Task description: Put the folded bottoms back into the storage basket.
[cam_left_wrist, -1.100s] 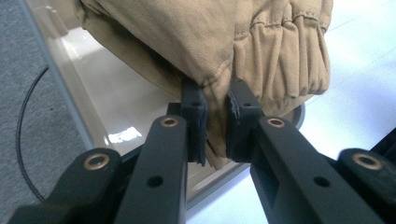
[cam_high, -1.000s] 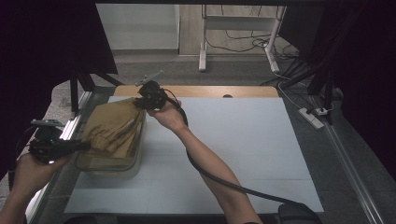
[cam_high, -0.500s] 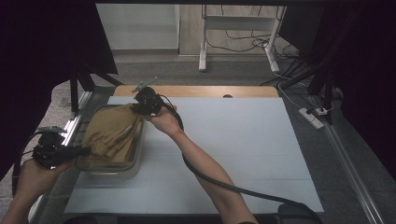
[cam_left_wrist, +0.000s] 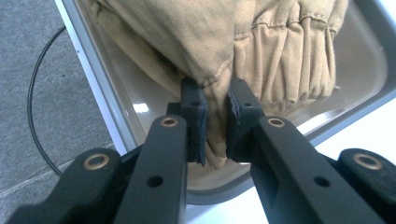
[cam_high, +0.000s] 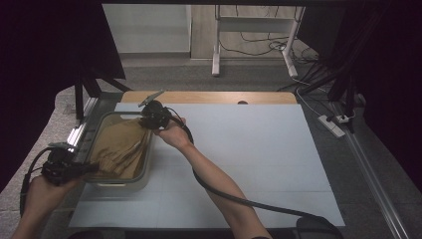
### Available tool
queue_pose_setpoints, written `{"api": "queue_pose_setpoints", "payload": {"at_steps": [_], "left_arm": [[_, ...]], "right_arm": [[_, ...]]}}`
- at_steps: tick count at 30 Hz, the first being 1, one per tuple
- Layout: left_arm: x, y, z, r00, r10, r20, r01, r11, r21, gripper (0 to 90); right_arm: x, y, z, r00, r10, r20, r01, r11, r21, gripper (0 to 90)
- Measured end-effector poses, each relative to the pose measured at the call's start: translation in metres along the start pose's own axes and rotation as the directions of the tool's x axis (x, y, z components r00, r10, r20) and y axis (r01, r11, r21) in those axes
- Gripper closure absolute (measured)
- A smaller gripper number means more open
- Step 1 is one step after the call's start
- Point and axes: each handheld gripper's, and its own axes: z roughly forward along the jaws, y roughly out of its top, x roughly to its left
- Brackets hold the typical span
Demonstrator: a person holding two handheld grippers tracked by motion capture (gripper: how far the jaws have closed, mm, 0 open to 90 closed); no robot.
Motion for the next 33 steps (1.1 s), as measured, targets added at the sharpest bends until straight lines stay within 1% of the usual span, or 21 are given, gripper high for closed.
{"api": "queue_pose_setpoints", "payload": {"at_steps": [3, 7, 14, 16, 17, 20, 22, 23, 24, 26, 28, 29, 33], "left_arm": [[0.001, -0.002, 0.003, 1.0, -0.002, -0.004, 0.002, 1.0, 0.009, 78.9], [0.002, -0.003, 0.008, 0.9999, -0.003, -0.014, 0.003, 0.9998, 0.021, 78.8], [0.002, 0.001, 0.015, 0.9992, 0.0, -0.039, 0.002, 0.9989, 0.046, 78.6], [0.002, 0.003, 0.017, 0.999, 0.004, -0.044, -0.002, 0.9986, 0.052, 78.2], [0.001, 0.004, 0.017, 0.9989, 0.006, -0.047, -0.003, 0.9986, 0.053, 77.7], [0.001, 0.005, 0.017, 0.9985, 0.016, -0.053, -0.013, 0.9989, 0.046, 72.2], [0.0, 0.005, 0.017, 0.9968, 0.036, -0.072, -0.034, 0.9989, 0.033, 68.5], [0.0, 0.004, 0.016, 0.9963, 0.041, -0.076, -0.04, 0.999, 0.022, 65.4], [0.0, 0.004, 0.015, 0.9963, 0.043, -0.075, -0.042, 0.999, 0.014, 62.7], [0.0, 0.004, 0.013, 0.9961, 0.043, -0.077, -0.043, 0.9991, 0.004, 61.7], [0.0, 0.004, 0.012, 0.9964, 0.042, -0.074, -0.043, 0.999, -0.01, 57.1], [0.0, 0.004, 0.011, 0.9971, 0.035, -0.068, -0.036, 0.9992, -0.018, 54.5], [-0.001, 0.003, 0.008, 0.9992, 0.016, -0.037, -0.018, 0.9983, -0.055, 44.9]], "right_arm": [[0.001, -0.002, 0.004, 1.0, -0.009, 0.003, 0.009, 1.0, 0.016, 83.9], [0.001, -0.005, 0.009, 0.9999, -0.009, 0.005, 0.009, 0.999, 0.031, 83.8], [0.001, -0.01, 0.017, 0.9998, -0.006, 0.021, 0.005, 0.999, 0.051, 83.3], [0.0, -0.011, 0.018, 0.9994, -0.016, 0.031, 0.014, 0.998, 0.057, 81.9], [0.0, -0.011, 0.019, 0.9994, -0.013, 0.033, 0.011, 0.998, 0.06, 80.3], [0.001, -0.01, 0.018, 0.9994, -0.011, 0.033, 0.009, 0.998, 0.056, 70.5], [0.0, -0.009, 0.018, 0.9995, -0.011, 0.03, 0.009, 0.998, 0.062, 65.4], [0.0, -0.009, 0.018, 0.9992, -0.015, 0.036, 0.012, 0.998, 0.06, 61.9], [0.0, -0.008, 0.017, 0.9991, -0.012, 0.041, 0.01, 0.998, 0.055, 60.8], [0.0, -0.007, 0.016, 0.9993, 0.0, 0.038, -0.002, 0.999, 0.053, 58.2], [-0.001, -0.005, 0.014, 0.9989, -0.011, 0.046, 0.008, 0.999, 0.05, 56.9], [-0.001, -0.005, 0.013, 0.999, -0.007, 0.043, 0.004, 0.999, 0.049, 56.0], [0.0, -0.004, 0.01, 0.9992, -0.013, 0.038, 0.011, 0.999, 0.04, 47.7]]}}
